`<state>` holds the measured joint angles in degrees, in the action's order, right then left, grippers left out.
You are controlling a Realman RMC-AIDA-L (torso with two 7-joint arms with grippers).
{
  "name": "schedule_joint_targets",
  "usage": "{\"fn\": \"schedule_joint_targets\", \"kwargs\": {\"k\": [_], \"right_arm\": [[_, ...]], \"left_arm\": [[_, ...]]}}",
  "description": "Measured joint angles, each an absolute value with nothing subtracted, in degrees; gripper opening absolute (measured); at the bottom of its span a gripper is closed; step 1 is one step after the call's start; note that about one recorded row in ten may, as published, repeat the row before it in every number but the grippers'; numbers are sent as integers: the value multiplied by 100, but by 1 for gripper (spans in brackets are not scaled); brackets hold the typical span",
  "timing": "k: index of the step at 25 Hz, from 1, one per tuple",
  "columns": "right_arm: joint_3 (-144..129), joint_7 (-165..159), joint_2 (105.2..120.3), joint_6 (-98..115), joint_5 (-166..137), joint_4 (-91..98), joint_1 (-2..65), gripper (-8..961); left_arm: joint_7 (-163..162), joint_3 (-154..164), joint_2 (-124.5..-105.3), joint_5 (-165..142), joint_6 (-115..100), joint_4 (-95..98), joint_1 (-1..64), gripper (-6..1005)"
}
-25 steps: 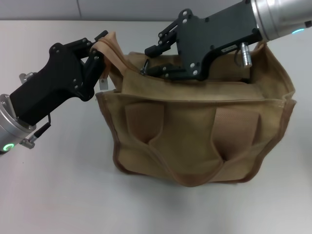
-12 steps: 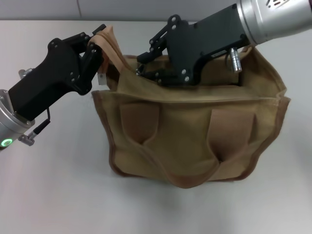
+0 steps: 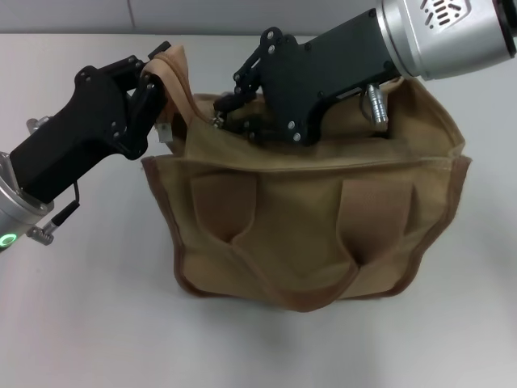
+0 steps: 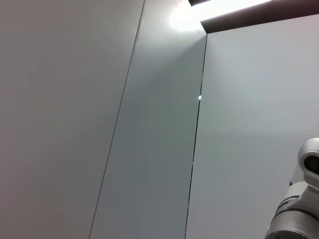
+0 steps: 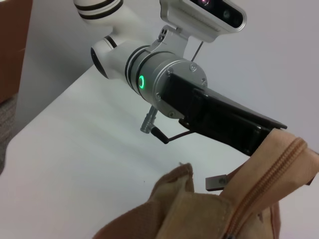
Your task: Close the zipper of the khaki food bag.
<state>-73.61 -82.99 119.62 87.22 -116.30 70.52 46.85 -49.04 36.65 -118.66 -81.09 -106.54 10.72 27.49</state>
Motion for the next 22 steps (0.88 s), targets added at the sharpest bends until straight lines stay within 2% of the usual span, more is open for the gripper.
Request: {"fn": "schedule_joint_targets", "kwargs": {"k": [5,9,14,22], "right_arm": [[-7359,-8308,11962,8713,-11608,7063,4664,259],[-7367,-8311,11962,8703,-11605,7065,4649,43],[-7361,-8314,11962,8667,-11555,7067,4623,-2],[-7305,-8284,11962,8642,-11524,7064,4481,2]], "left_arm": [[-4904,3664,-11865,-8108,-10656,1061,2719,141],[-4904,3662,-11865,-8108,-10661,1046,2699,142],[-4900,3612,-11865,-8108,-10666,1045,2645,143],[-4896,3335,-11875,-8108,-10688,1034,2484,145]]}}
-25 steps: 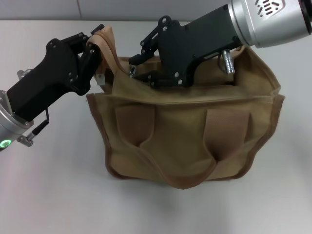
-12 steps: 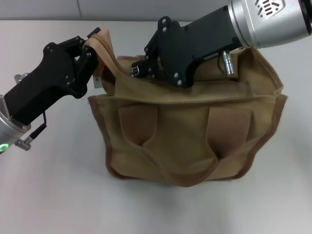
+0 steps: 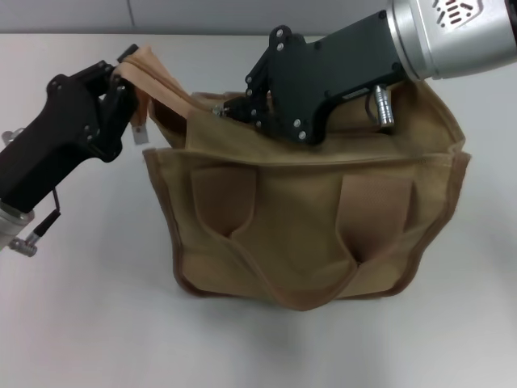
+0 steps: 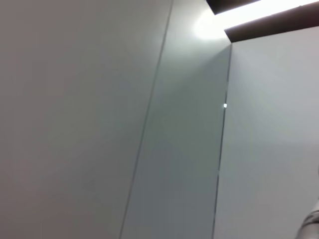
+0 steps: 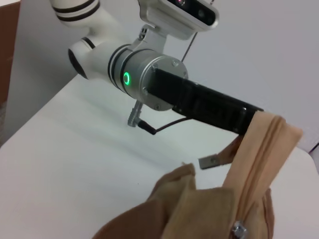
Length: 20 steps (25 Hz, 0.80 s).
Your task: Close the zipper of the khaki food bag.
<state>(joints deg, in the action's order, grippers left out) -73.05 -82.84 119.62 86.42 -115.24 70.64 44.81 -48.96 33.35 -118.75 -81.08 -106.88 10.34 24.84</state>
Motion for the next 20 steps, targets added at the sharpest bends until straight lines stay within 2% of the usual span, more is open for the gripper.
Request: {"fn": "schedule_joint_targets", "kwargs": {"k": [20], "right_arm": [[-6379,-8082,11933,9047,-11111,7014,3908,14]], "left_arm": [[-4887,3243,-11865,-8101,-10658,984,2361,149]]}}
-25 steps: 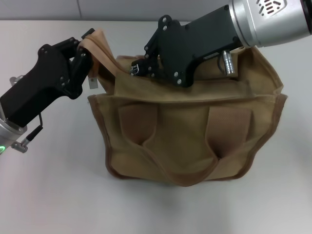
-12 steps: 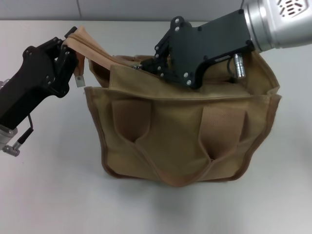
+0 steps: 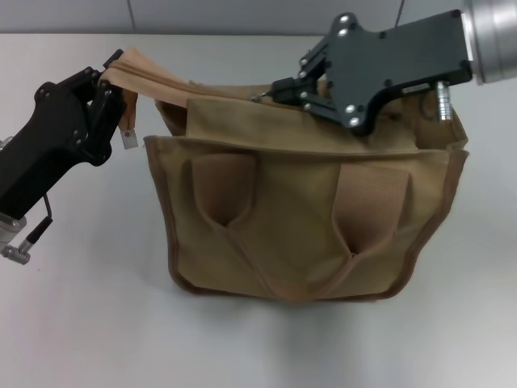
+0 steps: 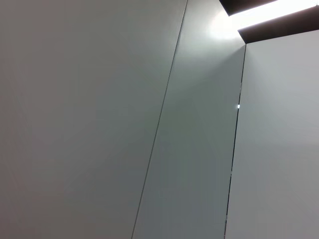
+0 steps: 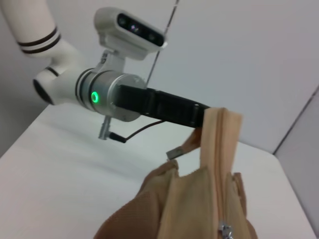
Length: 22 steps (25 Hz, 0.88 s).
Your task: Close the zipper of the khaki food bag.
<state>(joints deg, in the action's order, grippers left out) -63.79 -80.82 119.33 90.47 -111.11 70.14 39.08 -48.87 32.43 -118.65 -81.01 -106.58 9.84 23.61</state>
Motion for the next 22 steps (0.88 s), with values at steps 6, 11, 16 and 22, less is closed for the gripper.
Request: {"fn": "schedule_joint_targets", "kwargs": {"k": [6,11,16,22], "right_arm": [[-5909,-8020,11926,9213,-10937,7013,3562,17],[-5428,-7905,11930,9433,-10844,7002,3267,20],[-5214,-7800,11925,9516,-10702,6993,2950,22],[-4872,-7651,11920,9593,-10671,6730,2735,26]], "left_arm": [[-4894,3240,-11860,-8101,-10651,984,2292,151],[-4892,3234,-11857,-8101,-10635,984,2252,152],[-4874,3234,-11850,-8101,-10560,984,2203,153],[-4876,3234,-11846,-8102,-10379,1003,2164,154]]}}
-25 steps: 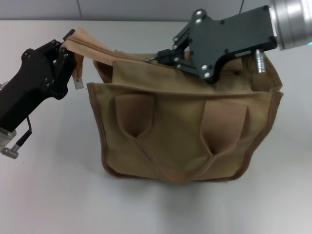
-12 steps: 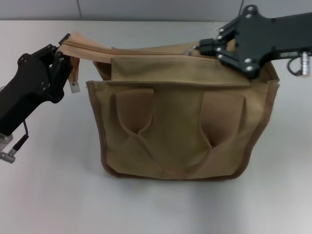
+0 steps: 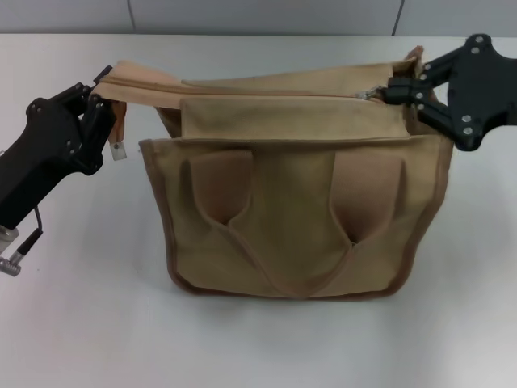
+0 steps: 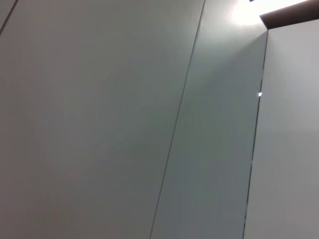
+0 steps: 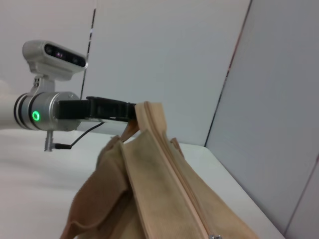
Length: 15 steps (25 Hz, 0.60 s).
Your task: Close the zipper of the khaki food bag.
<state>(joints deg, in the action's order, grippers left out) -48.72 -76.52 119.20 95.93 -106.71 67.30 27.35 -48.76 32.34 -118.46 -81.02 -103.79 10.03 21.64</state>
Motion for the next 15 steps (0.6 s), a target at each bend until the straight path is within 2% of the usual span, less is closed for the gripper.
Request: {"fn": "schedule_joint_targets", "kwargs": {"k": [15], "right_arm": [[-4674,-7586,11905,9593,-10049,6030,2588,34]], "left_arm": [[-5196,3287,-11820,-8152,-10166,1046,2160,157]]}}
